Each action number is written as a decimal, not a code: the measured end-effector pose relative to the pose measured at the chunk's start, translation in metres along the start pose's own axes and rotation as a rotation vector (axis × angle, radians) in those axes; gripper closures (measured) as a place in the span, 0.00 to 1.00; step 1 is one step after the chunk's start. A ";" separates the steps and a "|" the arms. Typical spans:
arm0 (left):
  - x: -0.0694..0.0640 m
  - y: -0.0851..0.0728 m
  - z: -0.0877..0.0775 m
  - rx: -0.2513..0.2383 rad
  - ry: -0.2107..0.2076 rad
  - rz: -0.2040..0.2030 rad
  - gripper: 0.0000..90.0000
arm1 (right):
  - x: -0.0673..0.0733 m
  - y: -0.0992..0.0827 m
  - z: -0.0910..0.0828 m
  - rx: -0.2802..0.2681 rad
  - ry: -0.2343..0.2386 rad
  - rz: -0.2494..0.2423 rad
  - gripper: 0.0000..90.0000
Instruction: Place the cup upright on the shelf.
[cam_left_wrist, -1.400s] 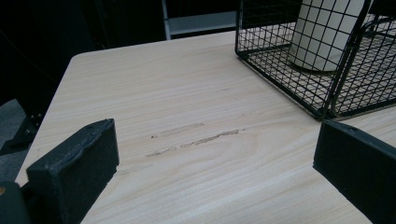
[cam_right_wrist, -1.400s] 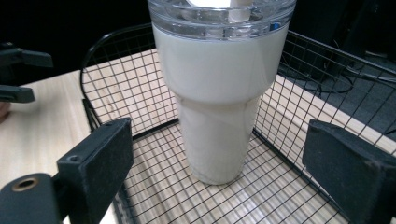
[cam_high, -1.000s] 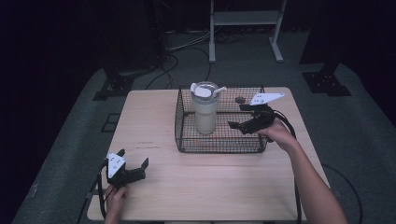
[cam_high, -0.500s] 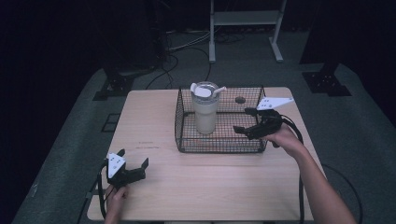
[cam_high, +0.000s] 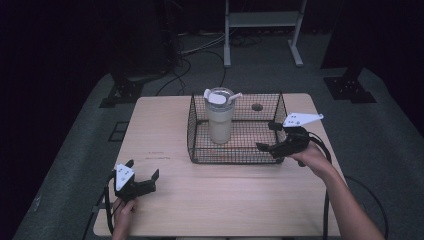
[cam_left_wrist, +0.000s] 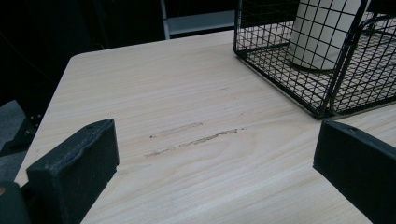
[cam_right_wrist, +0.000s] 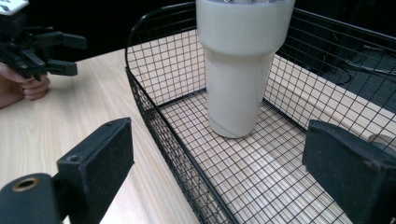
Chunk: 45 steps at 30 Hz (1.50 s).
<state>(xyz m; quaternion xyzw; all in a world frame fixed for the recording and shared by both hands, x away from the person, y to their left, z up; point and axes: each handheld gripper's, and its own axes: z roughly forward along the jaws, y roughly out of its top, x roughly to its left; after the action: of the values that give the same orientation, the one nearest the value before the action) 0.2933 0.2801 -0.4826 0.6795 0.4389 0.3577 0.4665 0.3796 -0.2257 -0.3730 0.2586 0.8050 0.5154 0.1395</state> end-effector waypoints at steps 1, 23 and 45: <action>0.000 0.000 0.000 0.000 0.000 0.000 0.00 | 0.001 -0.001 -0.001 -0.004 0.002 0.003 0.09; 0.000 0.000 0.000 0.002 0.001 0.000 0.00 | 0.017 -0.028 -0.019 -0.016 0.018 0.017 0.09; -0.001 0.000 0.000 0.001 0.001 -0.001 0.00 | 0.027 -0.065 -0.038 -0.045 0.011 0.044 0.09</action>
<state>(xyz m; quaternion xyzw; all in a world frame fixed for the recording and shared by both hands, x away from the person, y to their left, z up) 0.2933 0.2792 -0.4826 0.6794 0.4396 0.3574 0.4663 0.3210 -0.2606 -0.4140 0.2702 0.7882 0.5377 0.1293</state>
